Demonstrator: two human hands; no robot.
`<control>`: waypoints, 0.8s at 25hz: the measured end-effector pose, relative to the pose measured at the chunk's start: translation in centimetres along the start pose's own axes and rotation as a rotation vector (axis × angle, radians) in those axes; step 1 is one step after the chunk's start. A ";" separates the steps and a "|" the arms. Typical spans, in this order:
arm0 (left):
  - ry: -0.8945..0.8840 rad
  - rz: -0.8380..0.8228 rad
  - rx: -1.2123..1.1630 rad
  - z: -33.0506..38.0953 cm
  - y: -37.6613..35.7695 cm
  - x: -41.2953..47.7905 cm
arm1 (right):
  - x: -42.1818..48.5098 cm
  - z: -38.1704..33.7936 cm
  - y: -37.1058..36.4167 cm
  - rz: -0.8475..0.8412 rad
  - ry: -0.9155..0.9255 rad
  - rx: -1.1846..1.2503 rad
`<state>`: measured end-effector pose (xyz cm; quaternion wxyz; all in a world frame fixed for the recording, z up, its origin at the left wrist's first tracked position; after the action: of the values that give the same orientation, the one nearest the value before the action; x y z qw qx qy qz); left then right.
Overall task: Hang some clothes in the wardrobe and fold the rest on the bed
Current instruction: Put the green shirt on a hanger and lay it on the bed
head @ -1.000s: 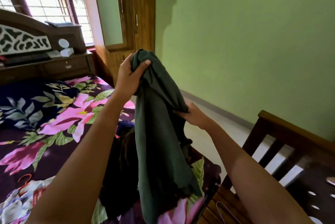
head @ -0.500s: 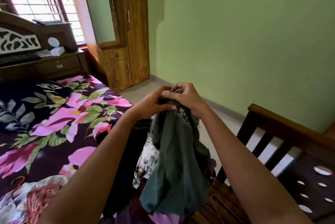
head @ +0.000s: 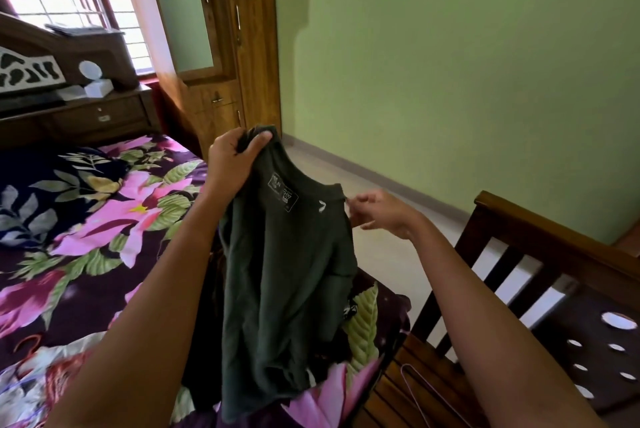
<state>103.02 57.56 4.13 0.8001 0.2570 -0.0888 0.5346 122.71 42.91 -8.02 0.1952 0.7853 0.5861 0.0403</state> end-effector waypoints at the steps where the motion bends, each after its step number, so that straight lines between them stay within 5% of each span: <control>1: 0.003 -0.017 0.101 -0.6 0.2 -0.2 | 0.1 -0.4 1.0 0.049 0.008 0.186; 3: 0.002 -0.129 0.175 -1.6 -0.7 -1.0 | 0.3 -1.8 1.5 0.047 0.060 0.237; 7: -0.002 -0.472 0.200 -2.0 -5.1 -3.0 | 1.7 -2.5 -4.4 -0.168 0.089 -0.215; 12: -0.023 -0.459 -0.063 -0.7 -4.3 -2.6 | 4.1 -1.0 -10.3 -0.256 0.130 -0.239; 16: 0.073 -0.282 -0.344 -2.2 -1.1 -1.2 | 4.6 2.4 -7.6 -0.201 -0.049 -0.284; 18: 0.137 -0.192 -0.239 -4.2 0.4 -0.7 | 3.4 3.2 -6.3 -0.258 -0.170 -0.065; 20: 0.187 -0.373 0.069 -6.1 0.0 -1.1 | 1.3 2.0 -6.1 -0.410 -0.202 -0.004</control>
<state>101.72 59.75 -1.50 0.8806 0.2456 0.0533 0.4016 118.20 45.02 -12.28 0.2584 0.6496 0.7108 -0.0778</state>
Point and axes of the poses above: each hand's wrist, its own x-axis towards the middle knuckle, its own y-axis out of the back of the hand, z = x × y, the point moved 10 cm from there along x, towards the middle knuckle, and after that the axes turned 2 degrees about y, right-handed, at the moved point
